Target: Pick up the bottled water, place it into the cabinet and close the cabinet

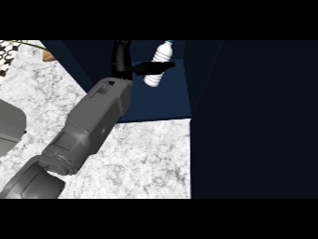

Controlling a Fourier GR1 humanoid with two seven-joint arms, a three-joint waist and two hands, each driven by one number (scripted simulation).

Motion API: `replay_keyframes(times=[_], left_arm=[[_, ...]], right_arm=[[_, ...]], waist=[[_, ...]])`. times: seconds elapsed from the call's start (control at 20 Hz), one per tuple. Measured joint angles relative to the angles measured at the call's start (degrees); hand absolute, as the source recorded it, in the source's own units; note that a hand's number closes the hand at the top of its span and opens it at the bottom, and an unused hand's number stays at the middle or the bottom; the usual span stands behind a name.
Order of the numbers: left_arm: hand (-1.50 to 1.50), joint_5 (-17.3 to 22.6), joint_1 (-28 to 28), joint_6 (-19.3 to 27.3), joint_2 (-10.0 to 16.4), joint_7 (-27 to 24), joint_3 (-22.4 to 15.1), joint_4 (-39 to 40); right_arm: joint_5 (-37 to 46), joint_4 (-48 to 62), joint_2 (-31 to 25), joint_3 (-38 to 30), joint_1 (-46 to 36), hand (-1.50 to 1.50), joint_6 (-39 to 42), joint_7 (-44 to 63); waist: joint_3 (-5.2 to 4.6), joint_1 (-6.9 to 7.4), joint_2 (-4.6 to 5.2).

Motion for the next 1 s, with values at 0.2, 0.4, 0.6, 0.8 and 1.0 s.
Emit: replay_keyframes(times=[0.2, 0.4, 0.6, 0.8, 1.0], left_arm=[[-1.50, 0.33, -0.36, -2.22, -1.17, -0.69, 0.85, -0.90], [-1.50, 0.38, 1.12, -3.56, -1.53, 0.09, 0.57, -3.48], [-1.50, 1.13, 4.91, -3.00, -1.99, 0.20, -1.43, -8.07], [-1.50, 3.35, 10.27, -3.38, -2.18, 1.48, -5.43, -15.14], [-1.50, 5.70, 16.38, -4.51, -2.26, 2.51, -10.37, -24.28]], right_arm=[[-0.17, -0.25, 0.44, 0.71, 1.06, -1.50, -0.13, 0.43], [-0.42, -0.35, 0.60, -0.03, 1.25, -1.50, -0.56, 1.13], [-0.31, -0.49, 1.45, 1.86, 2.48, -1.50, -0.41, 0.96], [-0.16, -0.42, 1.94, 2.83, 1.85, -1.50, -1.19, 1.83], [0.12, -0.56, 2.45, 4.00, 1.32, -1.50, -2.41, 2.90]], waist=[[0.04, 0.92, -0.53], [0.07, 2.16, -1.08], [0.08, 2.59, -1.48], [0.08, 2.96, -1.71], [0.07, 3.48, -1.85]])
